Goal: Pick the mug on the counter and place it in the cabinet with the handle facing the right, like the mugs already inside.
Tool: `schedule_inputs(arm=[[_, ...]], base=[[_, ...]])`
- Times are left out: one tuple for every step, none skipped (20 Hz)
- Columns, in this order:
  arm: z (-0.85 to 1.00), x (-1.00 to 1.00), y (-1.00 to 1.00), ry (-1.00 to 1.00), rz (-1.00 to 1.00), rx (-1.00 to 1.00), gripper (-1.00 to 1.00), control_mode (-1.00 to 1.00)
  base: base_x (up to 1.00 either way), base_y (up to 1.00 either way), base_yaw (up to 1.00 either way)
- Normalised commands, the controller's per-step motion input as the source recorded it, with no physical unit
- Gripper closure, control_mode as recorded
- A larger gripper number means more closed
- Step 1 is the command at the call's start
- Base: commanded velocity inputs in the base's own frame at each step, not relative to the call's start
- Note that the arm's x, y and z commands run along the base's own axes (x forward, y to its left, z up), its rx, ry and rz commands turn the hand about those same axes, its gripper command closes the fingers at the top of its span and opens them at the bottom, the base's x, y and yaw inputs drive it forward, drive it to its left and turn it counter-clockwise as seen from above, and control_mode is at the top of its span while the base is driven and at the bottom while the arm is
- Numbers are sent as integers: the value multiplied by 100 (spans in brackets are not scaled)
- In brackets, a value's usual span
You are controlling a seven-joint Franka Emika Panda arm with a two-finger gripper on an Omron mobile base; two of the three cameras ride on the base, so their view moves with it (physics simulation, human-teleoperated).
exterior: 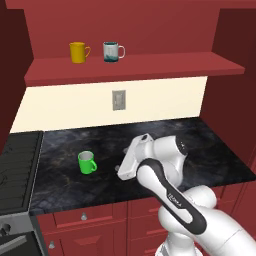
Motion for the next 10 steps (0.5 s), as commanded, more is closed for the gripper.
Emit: schedule_inputs(arm=[[-44,24,0,-3,3,4,-100,-100],[-43,26,0,-3,3,4,-100,-100],[-43,23,0,-4,3,3,-100,-100],[-43,28,0,-3,3,3,-100,-100],[-43,25,0,-3,3,2,-100,-100],[-43,24,-3,-3,2,2,-100,-100],[-43,19,-9,-4,2,2,-100,-100],[-42,18,-10,-4,2,2,-100,-100],[-45,19,-11,-3,2,2,-100,-100],[-46,18,-11,-3,2,2,-100,-100]], base=[[0,0,0],[0,0,0],[0,0,0],[0,0,0],[0,0,0],[0,0,0],[0,0,0],[0,0,0],[0,0,0],[0,0,0]])
